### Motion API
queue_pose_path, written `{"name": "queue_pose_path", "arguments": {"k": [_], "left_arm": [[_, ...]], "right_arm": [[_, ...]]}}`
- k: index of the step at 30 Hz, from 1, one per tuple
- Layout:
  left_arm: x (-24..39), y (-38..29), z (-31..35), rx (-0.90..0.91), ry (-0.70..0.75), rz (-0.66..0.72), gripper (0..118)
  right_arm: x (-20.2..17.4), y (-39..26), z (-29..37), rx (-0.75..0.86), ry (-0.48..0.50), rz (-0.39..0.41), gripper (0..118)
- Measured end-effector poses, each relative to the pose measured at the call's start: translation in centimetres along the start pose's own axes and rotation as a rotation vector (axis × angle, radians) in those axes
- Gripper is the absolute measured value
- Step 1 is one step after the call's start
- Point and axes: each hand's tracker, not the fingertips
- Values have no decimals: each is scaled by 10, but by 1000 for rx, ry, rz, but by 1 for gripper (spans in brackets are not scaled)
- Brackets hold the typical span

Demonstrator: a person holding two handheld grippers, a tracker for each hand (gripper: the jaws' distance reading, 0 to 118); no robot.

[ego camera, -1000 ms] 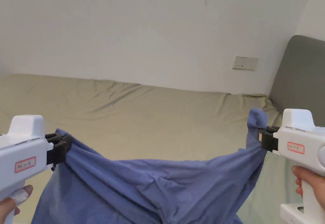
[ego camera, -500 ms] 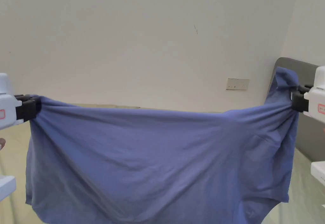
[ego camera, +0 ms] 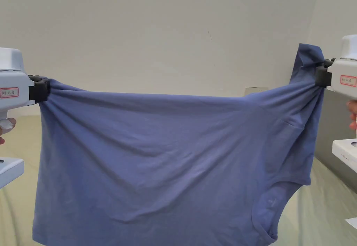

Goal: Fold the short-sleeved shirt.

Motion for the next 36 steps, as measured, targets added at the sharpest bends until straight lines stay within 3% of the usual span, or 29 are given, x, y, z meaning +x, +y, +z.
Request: {"name": "queue_pose_path", "arguments": {"k": [12,19,36], "left_arm": [[10,48,-56,-19,13,8,1],[10,77,-100,-35,44,13,1],[2,132,-177,-24,110,5,1]], "right_arm": [[-3,57,-52,12,-49,16,2],[-18,96,-95,29,-99,81,2],[-39,158,-177,88,-151,99,2]]}}
